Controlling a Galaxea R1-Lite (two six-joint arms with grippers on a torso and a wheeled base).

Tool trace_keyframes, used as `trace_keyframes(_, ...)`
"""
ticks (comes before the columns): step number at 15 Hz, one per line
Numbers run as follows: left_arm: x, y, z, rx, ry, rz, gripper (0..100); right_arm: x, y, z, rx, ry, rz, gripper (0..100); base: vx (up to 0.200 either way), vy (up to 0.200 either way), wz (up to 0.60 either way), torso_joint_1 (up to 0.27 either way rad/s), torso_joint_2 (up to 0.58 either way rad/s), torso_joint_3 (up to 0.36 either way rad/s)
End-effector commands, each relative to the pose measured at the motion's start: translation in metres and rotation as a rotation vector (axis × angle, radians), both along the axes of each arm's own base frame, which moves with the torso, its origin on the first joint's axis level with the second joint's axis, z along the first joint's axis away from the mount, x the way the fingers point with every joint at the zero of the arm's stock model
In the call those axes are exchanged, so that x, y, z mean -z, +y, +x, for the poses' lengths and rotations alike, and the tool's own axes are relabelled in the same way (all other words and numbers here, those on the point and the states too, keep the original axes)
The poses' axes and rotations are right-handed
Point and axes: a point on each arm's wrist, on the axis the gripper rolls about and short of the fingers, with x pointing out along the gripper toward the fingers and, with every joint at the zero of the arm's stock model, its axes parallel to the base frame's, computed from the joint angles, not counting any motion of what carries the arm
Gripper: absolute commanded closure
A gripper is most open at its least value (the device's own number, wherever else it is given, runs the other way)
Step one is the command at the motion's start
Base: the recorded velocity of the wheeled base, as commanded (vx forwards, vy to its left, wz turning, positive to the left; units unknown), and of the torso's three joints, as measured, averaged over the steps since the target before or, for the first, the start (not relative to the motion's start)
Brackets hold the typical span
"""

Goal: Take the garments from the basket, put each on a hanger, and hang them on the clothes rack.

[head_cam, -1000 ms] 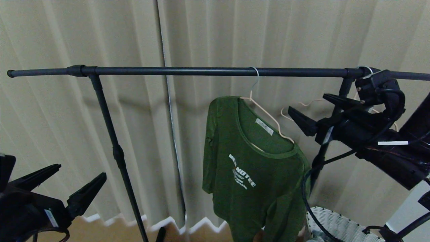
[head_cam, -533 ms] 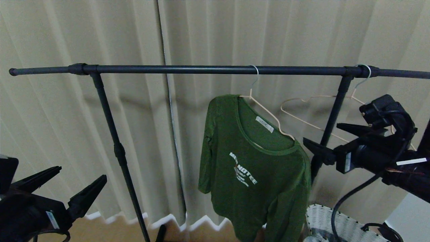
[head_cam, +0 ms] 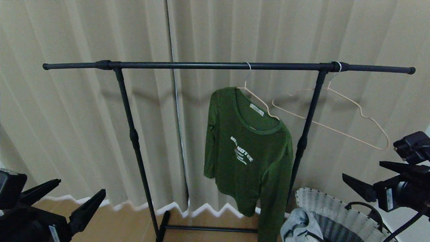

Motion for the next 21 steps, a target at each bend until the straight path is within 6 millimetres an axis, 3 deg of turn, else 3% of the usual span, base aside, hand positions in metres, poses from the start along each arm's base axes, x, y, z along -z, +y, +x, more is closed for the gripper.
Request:
trace_keyframes(1,0.01,-0.001,0.004,0.001,0.059,0.019,0,0.017,-0.012,-0.008,0.069,0.061,-0.007,0,-0.2,0.0,0.0,0.002,0.01,0.002)
trace_keyframes(5,0.022,-0.004,0.016,-0.011,0.156,0.039,0,0.04,-0.018,-0.021,0.1,0.148,-0.021,0,-0.2,0.0,0.0,0.002,0.0,0.001)
trace_keyframes(12,0.03,0.002,0.021,-0.06,0.207,0.061,0,0.062,-0.019,-0.037,0.1,0.182,-0.016,0,0.0,0.0,0.0,0.0,0.0,0.0)
trace_keyframes(21,0.028,0.003,0.011,-0.036,0.168,0.104,0,0.079,-0.021,-0.03,0.101,0.297,-0.054,0,0.0,0.0,0.0,0.0,0.0,0.0)
